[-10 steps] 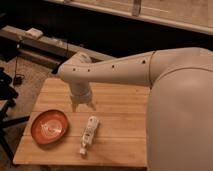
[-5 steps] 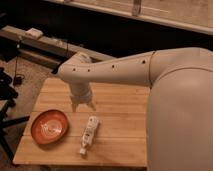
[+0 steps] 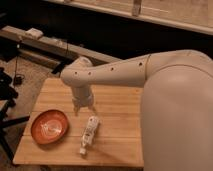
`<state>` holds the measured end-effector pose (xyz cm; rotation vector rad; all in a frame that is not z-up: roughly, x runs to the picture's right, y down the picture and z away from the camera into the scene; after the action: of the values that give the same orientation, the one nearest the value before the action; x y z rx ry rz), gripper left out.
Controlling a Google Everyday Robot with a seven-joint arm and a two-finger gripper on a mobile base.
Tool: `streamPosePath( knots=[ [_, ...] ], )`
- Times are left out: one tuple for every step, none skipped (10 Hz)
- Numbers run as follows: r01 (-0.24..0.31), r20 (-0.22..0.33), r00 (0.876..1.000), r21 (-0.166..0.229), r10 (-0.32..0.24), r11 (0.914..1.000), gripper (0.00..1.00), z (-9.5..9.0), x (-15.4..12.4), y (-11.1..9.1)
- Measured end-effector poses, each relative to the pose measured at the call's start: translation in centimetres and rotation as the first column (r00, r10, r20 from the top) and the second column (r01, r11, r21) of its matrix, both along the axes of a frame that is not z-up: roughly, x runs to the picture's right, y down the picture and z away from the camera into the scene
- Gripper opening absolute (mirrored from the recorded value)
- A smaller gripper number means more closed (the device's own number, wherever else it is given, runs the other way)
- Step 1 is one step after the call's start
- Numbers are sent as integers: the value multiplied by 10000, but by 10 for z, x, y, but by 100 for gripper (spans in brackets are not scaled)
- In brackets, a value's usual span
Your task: Place the bottle in the ceramic bowl
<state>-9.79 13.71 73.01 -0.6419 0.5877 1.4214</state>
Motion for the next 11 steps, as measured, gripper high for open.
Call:
streamPosePath(
  knots=[
    [-2,-39,10000,-269,1,9996,65,9,6,13],
    [-62,-80,10000,-494,59,9988,65,16,11,24],
    [-79,-109,9999,-646,72,9979,65,19,14,31],
    [-81,-146,9999,-831,69,9965,65,21,15,37],
    [-87,-217,9997,-997,65,9950,65,22,17,41],
    [-90,-289,9996,-1161,56,9932,65,24,20,47],
    [-107,-353,9994,-1337,60,9910,65,27,23,51],
    [-54,-342,9994,-1550,1,9879,65,30,21,57],
    [-44,-271,9996,-1715,-3,9852,65,33,18,61],
    [-180,-205,9997,-1973,142,9802,65,38,17,65],
    [-316,-191,9994,-2145,282,9762,65,43,17,68]
  ],
)
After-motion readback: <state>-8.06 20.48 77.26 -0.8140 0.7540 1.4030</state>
